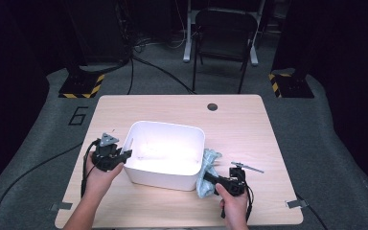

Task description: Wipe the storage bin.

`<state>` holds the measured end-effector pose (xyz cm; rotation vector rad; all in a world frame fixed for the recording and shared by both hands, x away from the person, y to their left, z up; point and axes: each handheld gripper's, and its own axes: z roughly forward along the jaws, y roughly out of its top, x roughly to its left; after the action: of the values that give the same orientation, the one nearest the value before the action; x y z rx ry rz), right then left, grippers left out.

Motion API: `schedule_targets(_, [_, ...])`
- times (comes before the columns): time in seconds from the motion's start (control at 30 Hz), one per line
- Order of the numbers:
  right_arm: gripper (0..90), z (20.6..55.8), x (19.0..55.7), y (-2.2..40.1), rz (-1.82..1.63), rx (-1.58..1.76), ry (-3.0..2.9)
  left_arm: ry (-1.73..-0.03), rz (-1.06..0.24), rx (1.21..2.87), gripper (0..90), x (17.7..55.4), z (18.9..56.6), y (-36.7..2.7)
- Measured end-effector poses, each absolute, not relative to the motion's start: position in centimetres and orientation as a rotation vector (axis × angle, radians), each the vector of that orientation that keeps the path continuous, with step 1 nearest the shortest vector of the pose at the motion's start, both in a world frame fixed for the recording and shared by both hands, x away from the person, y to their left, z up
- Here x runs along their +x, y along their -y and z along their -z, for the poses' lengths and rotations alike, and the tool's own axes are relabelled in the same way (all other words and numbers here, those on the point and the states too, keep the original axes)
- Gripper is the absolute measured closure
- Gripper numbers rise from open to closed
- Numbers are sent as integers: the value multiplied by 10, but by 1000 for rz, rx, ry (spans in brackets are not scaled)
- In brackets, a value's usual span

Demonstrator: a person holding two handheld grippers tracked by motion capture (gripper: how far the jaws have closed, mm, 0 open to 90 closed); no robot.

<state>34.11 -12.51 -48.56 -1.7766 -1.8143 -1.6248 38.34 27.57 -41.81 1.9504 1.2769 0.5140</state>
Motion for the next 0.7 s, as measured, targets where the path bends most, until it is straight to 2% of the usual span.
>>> schedule_targets(0.3, [700,448,325,128,1808,-1746,1790,-1286,-516,1945,733,381,419,-272])
schedule_targets(0.5, [701,452,328,128,1790,-1769,1817,-1275,-556,1973,727,378,417,-264])
schedule_targets(0.7, [702,458,328,128,1810,-1777,1791,-1301,-599,1978,772,374,417,-259])
